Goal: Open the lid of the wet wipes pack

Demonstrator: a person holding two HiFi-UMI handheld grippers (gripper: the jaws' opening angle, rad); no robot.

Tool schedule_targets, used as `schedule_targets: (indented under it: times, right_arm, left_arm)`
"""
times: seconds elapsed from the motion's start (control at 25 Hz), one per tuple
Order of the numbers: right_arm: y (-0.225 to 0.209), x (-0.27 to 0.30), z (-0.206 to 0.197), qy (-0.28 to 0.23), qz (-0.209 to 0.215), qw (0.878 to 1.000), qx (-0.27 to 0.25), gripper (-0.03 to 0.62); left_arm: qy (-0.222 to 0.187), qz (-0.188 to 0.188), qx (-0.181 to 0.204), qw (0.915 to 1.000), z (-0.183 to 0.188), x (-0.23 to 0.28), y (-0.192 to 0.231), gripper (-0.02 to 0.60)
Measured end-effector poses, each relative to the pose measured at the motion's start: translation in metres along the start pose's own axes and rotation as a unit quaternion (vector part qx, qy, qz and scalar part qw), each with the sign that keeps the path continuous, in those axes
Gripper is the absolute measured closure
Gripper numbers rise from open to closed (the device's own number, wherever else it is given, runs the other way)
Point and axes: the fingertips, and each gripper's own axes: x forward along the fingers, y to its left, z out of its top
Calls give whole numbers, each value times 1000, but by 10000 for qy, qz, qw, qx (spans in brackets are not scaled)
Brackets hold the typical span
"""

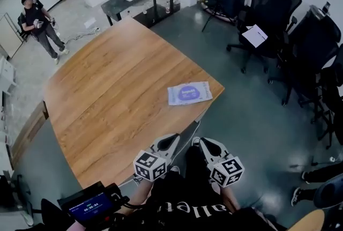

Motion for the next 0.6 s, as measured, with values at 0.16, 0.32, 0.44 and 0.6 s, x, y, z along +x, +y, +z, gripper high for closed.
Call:
schedule_targets:
  times: [0.16, 0.32, 0.44, 0.6]
  right_arm:
    - [-32, 36, 16, 190, 396, 9989, -189, 583]
    - [-65, 76, 40, 355, 901, 9945, -397, 583]
    - [-105, 103, 53, 545, 1273, 9891, -499, 583]
    - [-121, 128, 54, 847, 1675, 9803, -614, 583]
  left_arm:
    - [-125, 452, -156, 9988, 11, 25, 32, 580]
    - [-188, 850, -207, 9960, 24, 64, 60, 580]
    - [-176, 1116, -297, 9931, 31, 110, 75, 580]
    - [-25, 1481, -372, 9883, 24, 129, 94, 580]
